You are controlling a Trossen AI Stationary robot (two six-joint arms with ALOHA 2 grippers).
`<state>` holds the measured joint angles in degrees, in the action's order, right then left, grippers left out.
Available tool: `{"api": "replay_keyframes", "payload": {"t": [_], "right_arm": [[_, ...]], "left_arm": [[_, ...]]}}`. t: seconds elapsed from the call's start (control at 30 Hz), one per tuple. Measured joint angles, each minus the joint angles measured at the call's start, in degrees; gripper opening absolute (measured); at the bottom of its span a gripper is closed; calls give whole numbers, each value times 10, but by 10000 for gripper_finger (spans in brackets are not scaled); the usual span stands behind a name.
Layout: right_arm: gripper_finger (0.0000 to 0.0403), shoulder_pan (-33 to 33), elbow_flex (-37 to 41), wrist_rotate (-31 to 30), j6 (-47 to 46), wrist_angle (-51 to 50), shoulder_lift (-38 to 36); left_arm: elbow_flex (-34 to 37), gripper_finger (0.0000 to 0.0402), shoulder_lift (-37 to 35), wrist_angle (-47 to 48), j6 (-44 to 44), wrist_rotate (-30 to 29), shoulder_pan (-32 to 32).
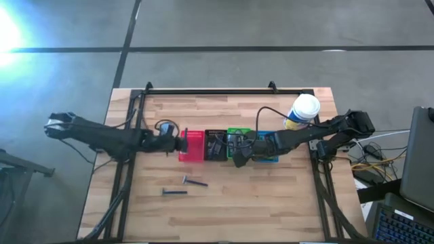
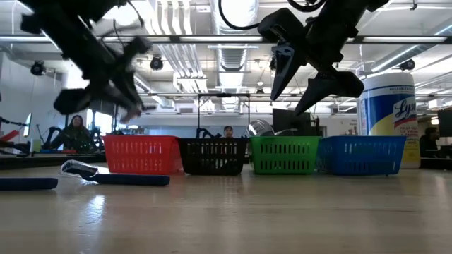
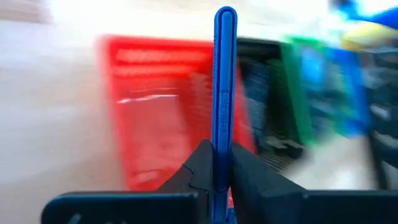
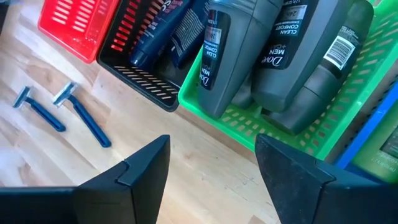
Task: Pick & Place Travel size toiletries
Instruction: Put the blue razor into the red bin
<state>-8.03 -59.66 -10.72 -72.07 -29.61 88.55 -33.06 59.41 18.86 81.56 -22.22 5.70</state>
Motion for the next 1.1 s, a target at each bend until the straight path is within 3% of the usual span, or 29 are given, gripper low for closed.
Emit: {"api": "replay_keyframes", "payload": {"t": [0.17,0.33,0.47,0.53,0.6,0.67,0.7,0.77,0.9,1.0,1.1], "right_arm": [[238,-8,0,-1,-9,-1,0],[253,-17,0,-17,-20,-2,0],[263,-19,2,-19,-21,-3,0],[268,-20,2,-19,-21,-3,0],[272,-22,2,-19,-23,-6,0],[277,-25,2,-19,-23,-7,0],[279,-25,2,-18,-23,-9,-1],[284,-26,2,-18,-23,-17,-1],[293,-26,4,-18,-23,-20,-1],[299,-26,6,-18,-23,-20,-1],[304,-26,7,-18,-23,-20,-1]], "left_arm": [[14,71,36,-24,-9,52,-52],[14,144,69,-71,-27,80,-54],[-2,181,67,-72,-53,118,-52],[-19,192,50,-71,-131,167,-38],[-40,197,32,-63,-252,254,-11],[-61,197,24,-26,-352,341,36],[-71,197,24,7,-391,357,68],[-89,197,34,82,-453,331,138],[-102,197,84,142,-521,211,264],[-109,207,137,139,-486,148,311],[-117,231,187,131,-448,135,321]]}}
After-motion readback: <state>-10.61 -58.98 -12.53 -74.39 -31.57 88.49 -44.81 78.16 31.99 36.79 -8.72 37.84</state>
